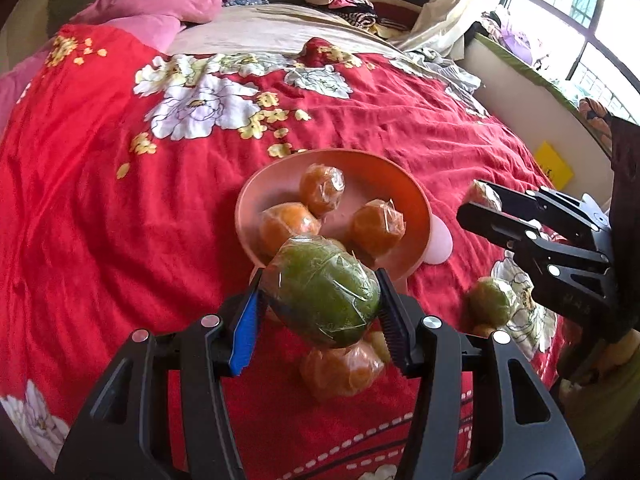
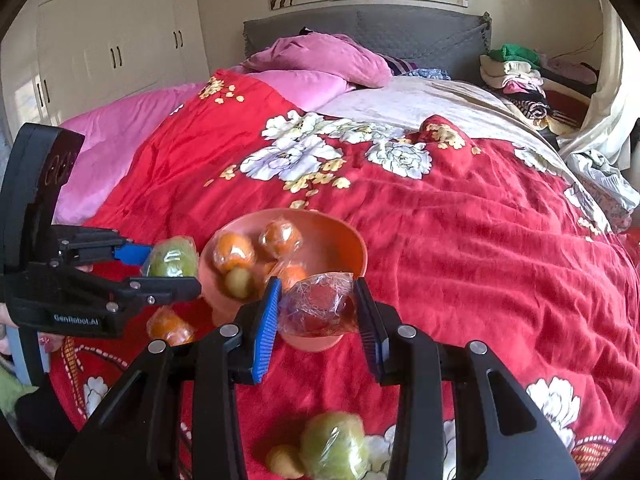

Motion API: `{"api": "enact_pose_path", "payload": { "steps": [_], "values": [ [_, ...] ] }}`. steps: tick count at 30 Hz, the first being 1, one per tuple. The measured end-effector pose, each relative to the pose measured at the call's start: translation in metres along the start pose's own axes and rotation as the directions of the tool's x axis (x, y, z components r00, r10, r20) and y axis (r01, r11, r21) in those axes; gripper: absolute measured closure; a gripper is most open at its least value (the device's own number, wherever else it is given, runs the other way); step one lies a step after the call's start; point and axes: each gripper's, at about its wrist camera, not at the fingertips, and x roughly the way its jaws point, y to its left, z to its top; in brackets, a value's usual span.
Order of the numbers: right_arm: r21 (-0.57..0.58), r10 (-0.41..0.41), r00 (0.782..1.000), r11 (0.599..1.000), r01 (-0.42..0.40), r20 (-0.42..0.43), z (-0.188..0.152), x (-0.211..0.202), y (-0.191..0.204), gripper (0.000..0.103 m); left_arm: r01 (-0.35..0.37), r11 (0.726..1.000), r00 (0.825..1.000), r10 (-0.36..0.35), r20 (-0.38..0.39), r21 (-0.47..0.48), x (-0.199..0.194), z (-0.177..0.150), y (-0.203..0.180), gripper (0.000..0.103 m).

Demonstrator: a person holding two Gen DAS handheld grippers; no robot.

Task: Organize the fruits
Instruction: 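Carry the green bagged fruit and red bag over the pink bowl with both tools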

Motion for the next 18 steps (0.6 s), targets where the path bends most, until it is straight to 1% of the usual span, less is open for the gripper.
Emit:
{"api": "enact_pose_path", "payload": {
  "steps": [8, 18],
  "values": [
    [0.010, 0.009, 1.000, 1.000, -0.009, -0.011, 0.008, 0.013, -0.008, 0.068, 0.007, 1.000, 1.000, -0.007, -0.009, 0.019, 0.011, 0.011, -0.008, 0.058],
    [0.014, 0.049, 0.998, 0.999, -0.049, -0.041, 0.018, 0.030, -0.019, 0.068, 0.016, 0.999, 0.999, -0.015, -0.039, 0.029, 0.026, 0.012, -0.011, 0.058]
  ]
}}
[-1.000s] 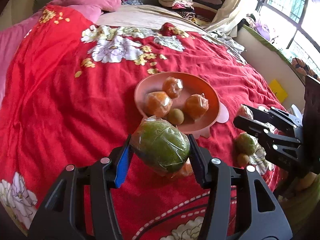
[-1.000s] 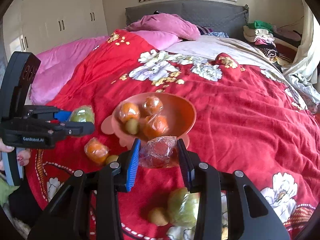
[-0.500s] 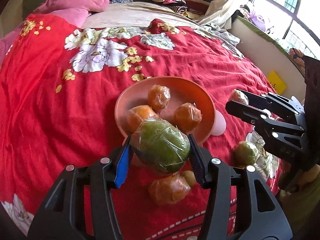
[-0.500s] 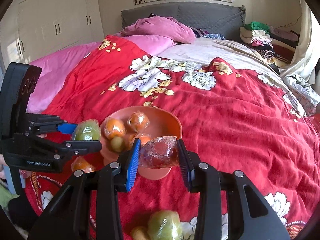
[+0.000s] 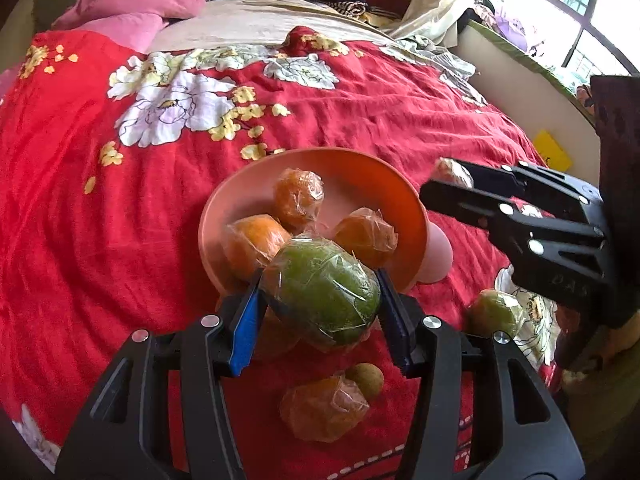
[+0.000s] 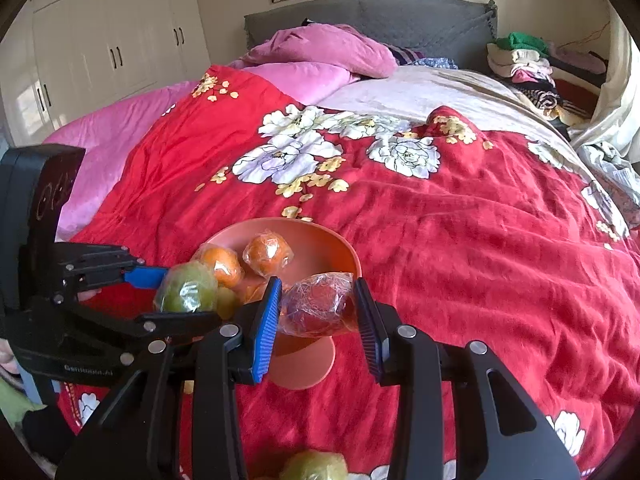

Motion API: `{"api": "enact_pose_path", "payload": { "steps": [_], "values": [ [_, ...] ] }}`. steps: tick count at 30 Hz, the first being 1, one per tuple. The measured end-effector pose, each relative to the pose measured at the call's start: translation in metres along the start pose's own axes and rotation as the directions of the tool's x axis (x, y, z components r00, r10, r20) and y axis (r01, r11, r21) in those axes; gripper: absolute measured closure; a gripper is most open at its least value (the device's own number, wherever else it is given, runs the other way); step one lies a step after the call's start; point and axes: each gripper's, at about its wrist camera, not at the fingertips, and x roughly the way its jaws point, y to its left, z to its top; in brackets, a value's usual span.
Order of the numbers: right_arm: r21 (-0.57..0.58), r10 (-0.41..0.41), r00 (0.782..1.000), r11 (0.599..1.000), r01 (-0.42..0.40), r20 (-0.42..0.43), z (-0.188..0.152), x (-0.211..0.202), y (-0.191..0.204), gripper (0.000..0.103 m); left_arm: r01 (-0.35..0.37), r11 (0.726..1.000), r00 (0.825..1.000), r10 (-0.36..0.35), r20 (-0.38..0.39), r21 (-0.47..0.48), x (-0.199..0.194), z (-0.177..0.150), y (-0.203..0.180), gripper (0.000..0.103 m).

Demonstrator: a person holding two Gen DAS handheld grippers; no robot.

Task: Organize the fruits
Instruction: 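Carry the green bagged fruit and red bag over the pink bowl with both tools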

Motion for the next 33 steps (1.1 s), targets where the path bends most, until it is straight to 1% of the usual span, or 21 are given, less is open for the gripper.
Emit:
{"api": "enact_pose_path", "payload": {
  "steps": [6, 14, 25, 28, 31, 33],
  "values": [
    [-0.017, -0.002, 1.000, 1.000, 0.001, -0.029, 0.008, 0.013, -0.002, 0.068, 0.011, 1.000, 1.000, -0.011, -0.015, 0.005, 0.003, 0.001, 0.002, 0.058],
    [-0.027, 0.009, 0.998, 1.000, -0.011, -0.061, 0.015, 0.032, 0.002, 0.068, 0.009, 1.000, 1.000, -0.009, -0.008, 0.005, 0.002, 0.001, 0.002, 0.057],
    [-0.026, 0.006, 0.996, 1.000, -0.008, -0.094, 0.010, 0.044, 0.004, 0.066, 0.007, 1.000, 1.000, -0.007, 0.003, -0.002, 0.000, 0.002, 0.004, 0.055],
    [-0.023, 0.008, 0.996, 1.000, -0.010, -0.089, 0.010, 0.043, 0.004, 0.060, 0.003, 1.000, 1.000, -0.003, 0.008, 0.003, 0.001, 0.003, 0.003, 0.055],
    [-0.018, 0.013, 0.997, 1.000, -0.014, -0.080, 0.010, 0.040, 0.003, 0.057, 0.003, 1.000, 1.000, -0.003, 0.011, 0.008, 0.002, 0.004, 0.002, 0.056],
    [-0.012, 0.011, 0.998, 1.000, -0.012, -0.070, 0.010, 0.037, 0.002, 0.051, 0.002, 1.000, 1.000, -0.002, 0.014, 0.012, 0.002, 0.005, 0.000, 0.057]
  ]
}}
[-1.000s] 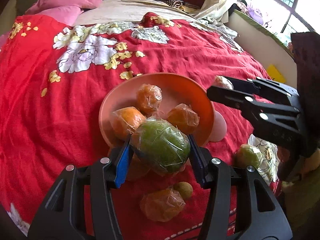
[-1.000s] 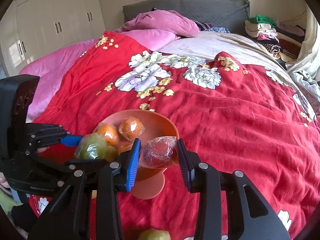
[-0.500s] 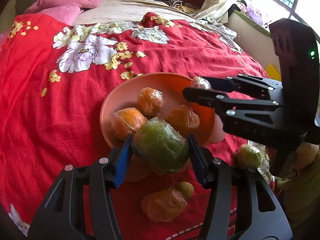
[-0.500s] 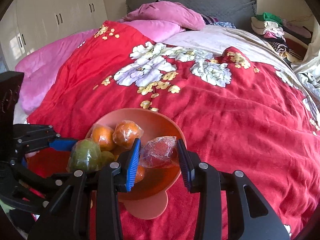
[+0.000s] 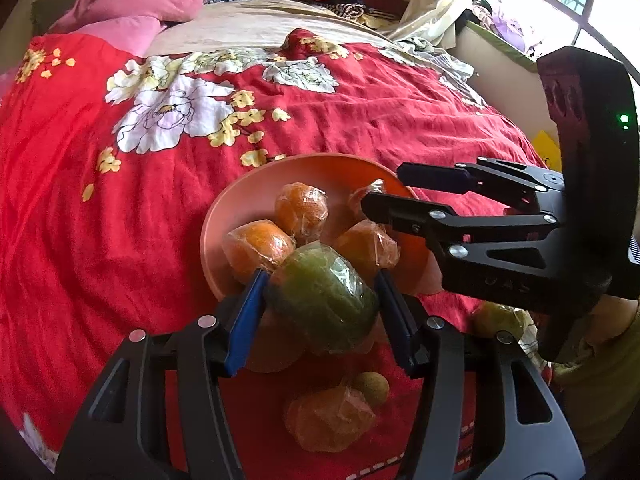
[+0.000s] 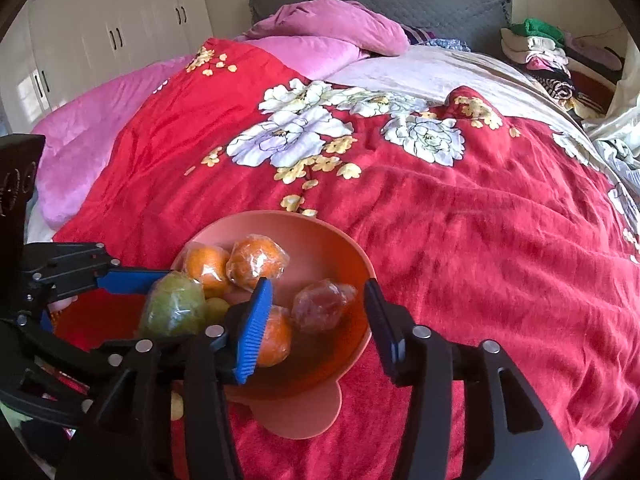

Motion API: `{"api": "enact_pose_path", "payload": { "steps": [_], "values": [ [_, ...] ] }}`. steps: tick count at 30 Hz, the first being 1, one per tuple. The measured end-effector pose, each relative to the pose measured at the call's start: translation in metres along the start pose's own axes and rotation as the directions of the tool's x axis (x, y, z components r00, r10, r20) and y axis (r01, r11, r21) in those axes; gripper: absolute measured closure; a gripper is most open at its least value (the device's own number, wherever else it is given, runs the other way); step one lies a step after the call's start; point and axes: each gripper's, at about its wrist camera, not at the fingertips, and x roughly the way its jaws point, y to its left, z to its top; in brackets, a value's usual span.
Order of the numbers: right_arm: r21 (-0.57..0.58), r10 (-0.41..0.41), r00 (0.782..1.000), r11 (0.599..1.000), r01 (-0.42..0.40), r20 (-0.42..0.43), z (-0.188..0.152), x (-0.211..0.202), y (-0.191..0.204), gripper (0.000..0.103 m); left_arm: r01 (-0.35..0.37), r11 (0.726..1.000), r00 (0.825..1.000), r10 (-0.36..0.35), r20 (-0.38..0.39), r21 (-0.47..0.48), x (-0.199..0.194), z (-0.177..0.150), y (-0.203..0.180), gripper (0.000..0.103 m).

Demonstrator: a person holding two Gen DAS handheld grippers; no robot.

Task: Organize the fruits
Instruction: 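Open the right tool over the bowl while the left tool releases the green bagged fruit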

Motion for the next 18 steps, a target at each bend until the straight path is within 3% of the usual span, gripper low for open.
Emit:
{"api": "enact_pose_path", "payload": {
  "steps": [15, 18],
  "values": [
    [0.105, -0.035, 0.998, 0.994, 0.029, 0.056, -0.013, -0.030, -0.031, 0.041, 0.004, 1.000, 1.000, -0.004, 0.019, 0.005, 0.008, 0.014, -0.007, 0.057],
    [0.117, -0.046, 0.997, 0.992, 0.039, 0.062, -0.017, -0.033, -0.035, 0.038, 0.002, 1.000, 1.000, -0.002, 0.021, 0.004, 0.009, 0.014, -0.008, 0.050]
  ]
}}
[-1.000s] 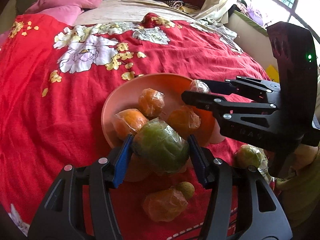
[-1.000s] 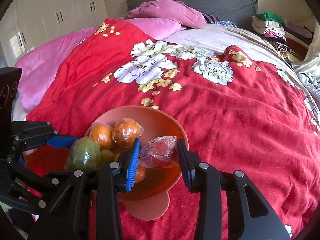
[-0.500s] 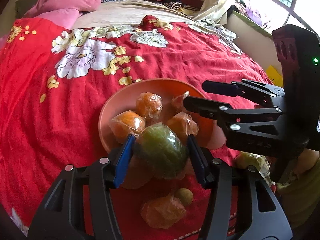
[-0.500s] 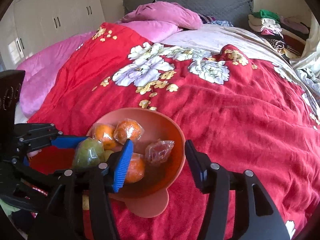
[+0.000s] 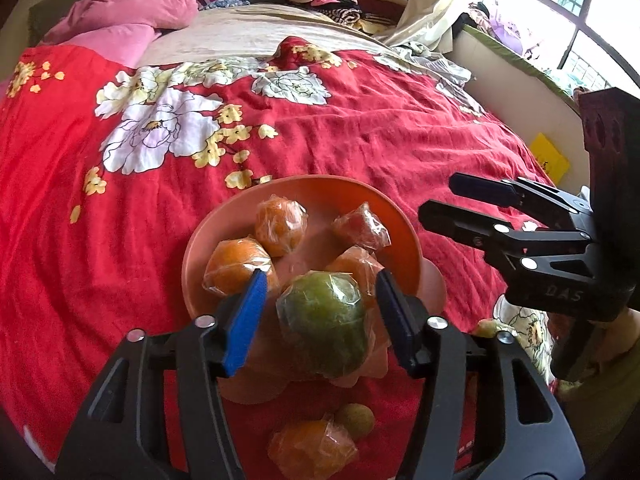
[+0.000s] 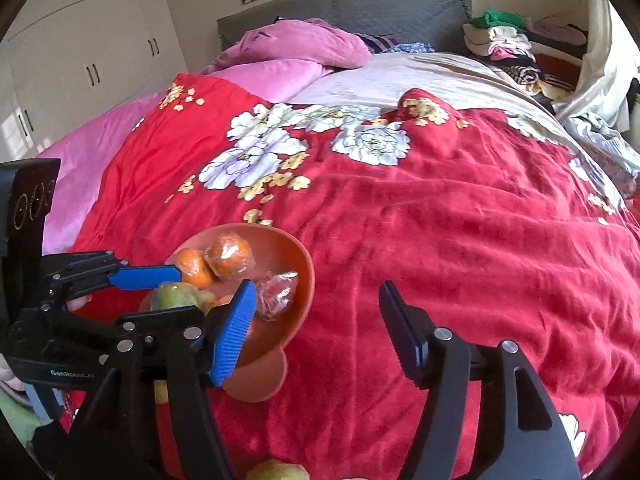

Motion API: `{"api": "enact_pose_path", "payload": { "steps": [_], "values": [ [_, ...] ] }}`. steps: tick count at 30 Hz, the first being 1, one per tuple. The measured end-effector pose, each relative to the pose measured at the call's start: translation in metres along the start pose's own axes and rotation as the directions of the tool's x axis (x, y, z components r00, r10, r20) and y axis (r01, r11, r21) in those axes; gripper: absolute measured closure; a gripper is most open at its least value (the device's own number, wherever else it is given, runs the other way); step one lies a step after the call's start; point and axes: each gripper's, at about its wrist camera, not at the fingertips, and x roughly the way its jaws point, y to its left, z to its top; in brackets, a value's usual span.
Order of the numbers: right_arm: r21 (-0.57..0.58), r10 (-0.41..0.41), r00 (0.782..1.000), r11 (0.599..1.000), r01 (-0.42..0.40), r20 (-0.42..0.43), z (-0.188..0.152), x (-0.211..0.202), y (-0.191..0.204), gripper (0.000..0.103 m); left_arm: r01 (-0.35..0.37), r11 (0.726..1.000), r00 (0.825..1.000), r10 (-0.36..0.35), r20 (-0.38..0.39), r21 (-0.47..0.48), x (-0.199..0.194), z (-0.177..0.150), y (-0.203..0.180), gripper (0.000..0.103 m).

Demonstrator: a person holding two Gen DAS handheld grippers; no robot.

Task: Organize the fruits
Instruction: 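Open the right tool over the bowl while the left tool releases the green bagged fruit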

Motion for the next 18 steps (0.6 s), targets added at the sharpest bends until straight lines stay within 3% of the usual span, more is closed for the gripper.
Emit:
{"api": "enact_pose_path", "payload": {
  "steps": [5, 18],
  "values": [
    [0.019, -0.006, 1.000, 1.000, 0.006, 0.012, -0.005, -0.007, -0.004, 0.033, -0.005, 1.000, 1.000, 0.005, 0.008, -0.005, -0.002, 0.000, 0.000, 0.040],
    [0.036, -0.045, 0.998, 0.998, 0.043, 0.034, -0.015, -0.022, -0.007, 0.019, -0.018, 0.999, 0.999, 0.020, 0.044, -0.041, -0.020, 0.001, 0.006, 0.030]
  ]
}}
